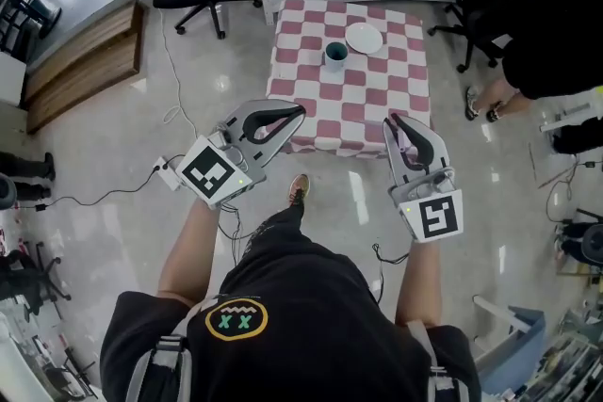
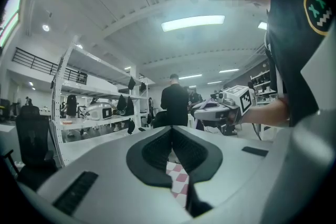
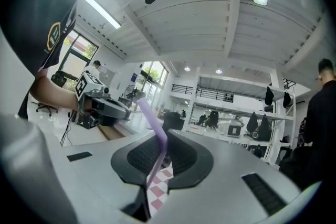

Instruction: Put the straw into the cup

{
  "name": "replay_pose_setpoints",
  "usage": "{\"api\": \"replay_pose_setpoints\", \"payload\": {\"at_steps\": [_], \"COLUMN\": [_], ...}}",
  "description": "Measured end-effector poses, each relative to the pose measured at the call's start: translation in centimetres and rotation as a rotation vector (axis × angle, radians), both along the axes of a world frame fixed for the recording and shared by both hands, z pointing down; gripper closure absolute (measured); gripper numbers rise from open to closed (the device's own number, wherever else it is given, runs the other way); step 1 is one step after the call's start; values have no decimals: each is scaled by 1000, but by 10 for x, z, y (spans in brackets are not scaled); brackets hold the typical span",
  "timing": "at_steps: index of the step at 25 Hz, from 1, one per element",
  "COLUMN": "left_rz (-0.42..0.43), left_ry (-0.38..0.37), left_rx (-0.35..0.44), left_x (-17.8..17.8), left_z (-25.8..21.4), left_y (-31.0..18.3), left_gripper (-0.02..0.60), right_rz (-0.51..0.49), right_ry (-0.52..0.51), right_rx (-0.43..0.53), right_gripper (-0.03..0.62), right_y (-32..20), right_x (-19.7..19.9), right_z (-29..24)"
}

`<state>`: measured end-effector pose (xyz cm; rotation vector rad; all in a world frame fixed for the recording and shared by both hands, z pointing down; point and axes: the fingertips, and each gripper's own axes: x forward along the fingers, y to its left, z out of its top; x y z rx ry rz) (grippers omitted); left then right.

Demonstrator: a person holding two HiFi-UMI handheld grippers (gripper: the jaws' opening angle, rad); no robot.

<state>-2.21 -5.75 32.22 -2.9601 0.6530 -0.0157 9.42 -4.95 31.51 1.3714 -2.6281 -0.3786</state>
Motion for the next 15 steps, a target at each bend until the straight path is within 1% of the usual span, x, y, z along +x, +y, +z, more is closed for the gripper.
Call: {"api": "replay_pose_setpoints", "payload": {"at_steps": [4,10,15], "left_rz": [10,18,24], "left_ry": [-8,-3,-1], "left_rx": [13,-12,-16], "left_x": [-2,-5,-9], "left_z": [0,8,11], "left_y": [-34,-82,-118], "left_gripper": [563,563,563], "right_rz": [25,45,66], "right_ry": [7,24,45], "right_rx": [1,6,10], "right_gripper": [534,536,534], "right_y": [-42,-100,-147], "right_x": [-4,-9,-11], "right_z": [-2,2,11]}}
